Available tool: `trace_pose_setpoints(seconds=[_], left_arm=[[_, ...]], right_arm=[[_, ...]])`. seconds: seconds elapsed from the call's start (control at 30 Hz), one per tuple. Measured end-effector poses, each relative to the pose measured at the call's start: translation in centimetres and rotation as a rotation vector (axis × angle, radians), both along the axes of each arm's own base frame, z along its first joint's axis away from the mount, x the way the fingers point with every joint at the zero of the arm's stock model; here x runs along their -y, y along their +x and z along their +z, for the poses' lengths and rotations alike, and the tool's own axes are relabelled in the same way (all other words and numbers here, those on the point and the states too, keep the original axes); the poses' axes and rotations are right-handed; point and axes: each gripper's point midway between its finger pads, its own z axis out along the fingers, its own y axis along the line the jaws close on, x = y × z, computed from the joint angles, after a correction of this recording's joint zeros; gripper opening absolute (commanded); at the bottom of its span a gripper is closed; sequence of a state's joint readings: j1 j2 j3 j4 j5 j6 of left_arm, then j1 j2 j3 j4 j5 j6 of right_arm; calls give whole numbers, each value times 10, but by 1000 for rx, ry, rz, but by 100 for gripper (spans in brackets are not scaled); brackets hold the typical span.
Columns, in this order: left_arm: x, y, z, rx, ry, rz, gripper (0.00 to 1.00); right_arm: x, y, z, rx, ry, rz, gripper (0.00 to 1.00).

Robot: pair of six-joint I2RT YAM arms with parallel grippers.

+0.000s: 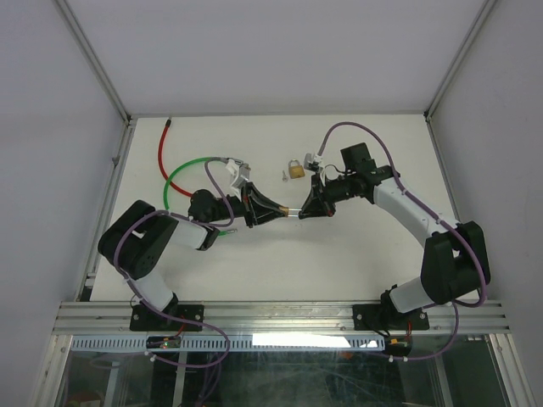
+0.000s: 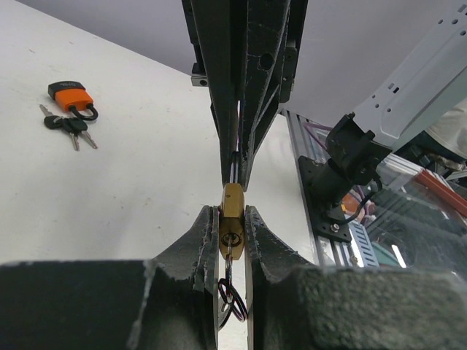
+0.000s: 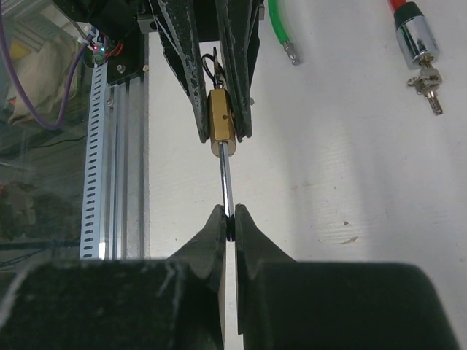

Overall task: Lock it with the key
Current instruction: Lock the lock.

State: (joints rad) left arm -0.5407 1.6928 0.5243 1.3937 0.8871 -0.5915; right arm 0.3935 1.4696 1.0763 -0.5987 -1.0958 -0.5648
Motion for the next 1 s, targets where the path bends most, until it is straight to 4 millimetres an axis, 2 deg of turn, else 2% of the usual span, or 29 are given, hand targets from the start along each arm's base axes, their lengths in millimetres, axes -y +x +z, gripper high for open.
trace_pose_setpoints(seconds=[0.23,0.5,0.8,1.0], left_arm=[[8,-2,-9,-25,4,-3,0],[9,-1,-9,-30,0,9,0],[5,0,-11,-114,-23,58,36],[0,-11,-20,-172,-12,75,61]], right_arm=[[4,-2,-10,-28,-28,-29,0],[5,-1,-12,-26,-32,-36,0],[5,-2,-6,-20,5,-17,0],[-2,1,1,28,50,13,0]])
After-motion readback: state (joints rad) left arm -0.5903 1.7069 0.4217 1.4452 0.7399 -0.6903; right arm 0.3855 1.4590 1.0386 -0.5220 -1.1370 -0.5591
